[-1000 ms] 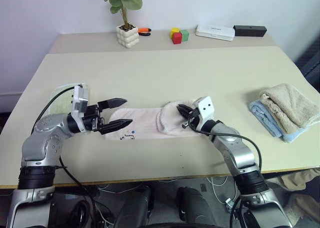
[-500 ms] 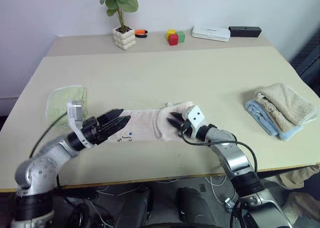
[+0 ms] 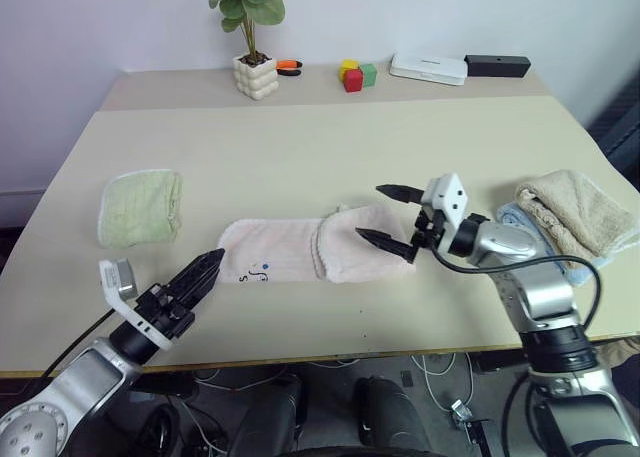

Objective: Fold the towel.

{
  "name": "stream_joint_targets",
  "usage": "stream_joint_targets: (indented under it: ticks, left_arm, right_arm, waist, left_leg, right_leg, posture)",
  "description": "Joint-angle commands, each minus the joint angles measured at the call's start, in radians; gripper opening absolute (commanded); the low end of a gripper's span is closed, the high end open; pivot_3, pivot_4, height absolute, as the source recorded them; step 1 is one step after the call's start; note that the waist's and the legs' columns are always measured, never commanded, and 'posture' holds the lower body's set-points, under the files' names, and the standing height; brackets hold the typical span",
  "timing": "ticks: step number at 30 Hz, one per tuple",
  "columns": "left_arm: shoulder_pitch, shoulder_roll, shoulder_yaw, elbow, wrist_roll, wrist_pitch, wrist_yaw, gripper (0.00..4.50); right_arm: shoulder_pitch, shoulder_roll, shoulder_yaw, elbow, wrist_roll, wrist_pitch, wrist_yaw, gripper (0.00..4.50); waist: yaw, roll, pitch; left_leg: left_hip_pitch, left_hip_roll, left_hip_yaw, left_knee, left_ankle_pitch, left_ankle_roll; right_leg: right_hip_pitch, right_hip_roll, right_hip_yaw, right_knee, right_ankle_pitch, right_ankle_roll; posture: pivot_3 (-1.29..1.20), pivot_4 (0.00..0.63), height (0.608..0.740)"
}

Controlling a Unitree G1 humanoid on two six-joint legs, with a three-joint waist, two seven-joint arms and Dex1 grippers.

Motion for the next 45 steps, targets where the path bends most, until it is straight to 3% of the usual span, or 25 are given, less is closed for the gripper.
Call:
stream_joint_targets:
  ticks: [1,7,17,20,26,28,37,40,45]
  left_arm:
    - [0.050,0.006,0.022,-0.052,-0.063,-0.044,0.058,4.50]
    - [0.034,-0.011,-0.037,-0.004,-0.006,-0.098,0.138,4.50]
    - [-0.048,0.002,-0.126,0.096,0.021,-0.062,0.209,4.50]
    - [-0.066,-0.003,-0.131,0.109,-0.019,-0.065,0.226,3.61]
    - [-0.148,0.032,-0.149,0.220,0.052,-0.028,0.195,0.66]
    - [-0.177,0.040,-0.150,0.249,0.078,-0.015,0.171,0.08]
    - [-0.216,0.031,-0.133,0.214,0.108,0.021,0.049,0.08]
    - [-0.251,0.086,-0.147,0.114,0.200,0.039,-0.113,0.08]
    - [-0.377,0.102,-0.203,0.087,0.320,0.027,-0.207,0.08]
  right_arm:
    - [0.005,-0.055,-0.050,-0.075,0.047,0.034,0.036,4.47]
    - [0.026,-0.116,-0.080,-0.083,0.047,0.032,0.066,4.47]
    - [0.027,-0.110,-0.087,-0.094,0.033,0.026,0.017,4.47]
    - [0.031,-0.114,-0.089,-0.095,0.023,0.019,0.002,4.50]
    - [0.028,-0.114,-0.098,-0.085,0.008,0.010,-0.024,4.50]
    - [0.030,-0.119,-0.101,-0.083,0.001,0.008,-0.030,4.50]
    - [0.052,-0.142,-0.137,-0.043,-0.028,-0.016,-0.030,4.50]
    - [0.086,-0.164,-0.208,-0.021,0.040,0.026,-0.005,4.50]
    - [0.223,-0.212,-0.325,-0.023,0.104,-0.026,0.113,4.50]
  waist:
    - [-0.001,0.000,0.000]
    - [0.001,0.001,0.000]
    - [0.008,0.003,-0.001]
    - [0.007,0.004,-0.002]
    - [0.009,0.005,-0.002]
    - [0.012,0.009,-0.004]
    - [0.009,0.012,-0.006]
    - [0.011,0.009,-0.004]
    - [0.018,0.010,-0.004]
  left_leg:
    - [0.000,0.000,0.000,0.000,0.000,0.000]
    - [-0.003,0.000,0.000,0.000,-0.001,0.001]
    - [-0.012,0.000,0.001,0.000,-0.001,0.003]
    - [-0.012,0.000,0.001,0.001,-0.002,0.003]
    - [-0.012,0.000,0.001,0.002,-0.002,0.003]
    - [-0.011,0.000,0.001,0.002,-0.001,0.002]
    - [-0.011,0.000,0.001,0.002,-0.001,0.002]
    - [-0.013,0.000,0.001,0.002,-0.001,0.002]
    - [-0.014,-0.001,0.001,0.002,-0.001,0.002]
  right_leg:
    - [0.000,0.000,0.000,0.000,0.000,0.000]
    - [0.000,-0.001,-0.001,-0.005,-0.002,0.003]
    - [-0.010,-0.001,-0.002,-0.006,0.001,0.000]
    - [-0.009,-0.001,-0.002,-0.006,0.001,0.000]
    - [-0.009,-0.001,-0.002,-0.006,0.001,0.000]
    - [-0.009,-0.001,-0.002,-0.004,0.001,0.000]
    - [-0.009,-0.001,-0.002,-0.003,0.001,-0.001]
    - [-0.010,-0.001,-0.003,-0.003,0.001,-0.001]
    - [-0.011,-0.002,-0.003,-0.005,0.001,-0.001]
  posture:
    - [0.00,0.150,0.740]
    - [0.00,0.150,0.740]
    - [0.00,0.150,0.740]
    - [0.00,0.150,0.740]
    - [0.00,0.150,0.740]
    - [0.00,0.150,0.740]
    - [0.00,0.150,0.740]
    - [0.00,0.150,0.740]
    - [0.00,0.150,0.740]
